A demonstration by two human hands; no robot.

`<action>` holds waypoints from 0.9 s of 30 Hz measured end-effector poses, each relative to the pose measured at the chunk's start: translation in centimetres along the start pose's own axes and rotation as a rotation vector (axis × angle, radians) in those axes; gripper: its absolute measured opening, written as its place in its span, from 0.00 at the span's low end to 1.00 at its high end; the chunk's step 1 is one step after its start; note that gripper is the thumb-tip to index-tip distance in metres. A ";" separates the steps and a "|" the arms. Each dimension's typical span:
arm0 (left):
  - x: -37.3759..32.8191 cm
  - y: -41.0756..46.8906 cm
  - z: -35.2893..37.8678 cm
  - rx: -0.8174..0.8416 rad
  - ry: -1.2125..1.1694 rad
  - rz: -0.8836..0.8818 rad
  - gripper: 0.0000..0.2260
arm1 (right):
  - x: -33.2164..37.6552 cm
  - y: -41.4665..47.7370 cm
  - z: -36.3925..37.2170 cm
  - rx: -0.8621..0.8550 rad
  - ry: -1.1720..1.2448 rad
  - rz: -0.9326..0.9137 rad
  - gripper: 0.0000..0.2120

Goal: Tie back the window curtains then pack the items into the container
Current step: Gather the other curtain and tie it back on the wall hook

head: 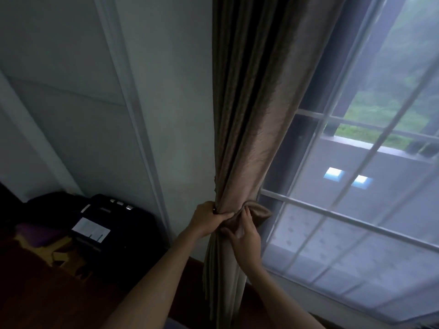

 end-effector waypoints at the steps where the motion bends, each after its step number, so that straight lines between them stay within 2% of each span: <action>1: 0.1 0.1 -0.1 0.007 0.002 -0.001 0.22 | 0.4 0.4 0.2 0.008 0.002 -0.026 0.40; 6: 0.6 0.4 -0.7 0.068 -0.065 -0.021 0.24 | 1.6 1.9 2.1 0.114 0.059 -0.084 0.43; 12: 0.8 0.6 -1.0 0.053 -0.253 -0.095 0.23 | 1.3 3.2 3.3 0.088 0.093 -0.025 0.28; 19: 0.2 1.2 -0.4 0.096 -0.261 -0.101 0.23 | 0.4 3.8 3.3 0.064 0.043 -0.015 0.28; 22: 0.4 1.6 -0.4 0.115 -0.280 -0.086 0.19 | 0.2 4.1 3.0 0.042 0.016 -0.016 0.24; 27: 1.4 3.0 -0.8 0.071 -0.514 -0.202 0.10 | 0.8 3.5 1.9 -0.022 -0.006 -0.031 0.20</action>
Point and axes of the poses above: each hand's wrist, its own y-axis towards the middle knuckle, its own z-axis out of the palm, x = y × z, the point moved 7 cm from there along y, towards the middle knuckle, and after that the axes turned 5 degrees about -z, right-handed, at the moved point
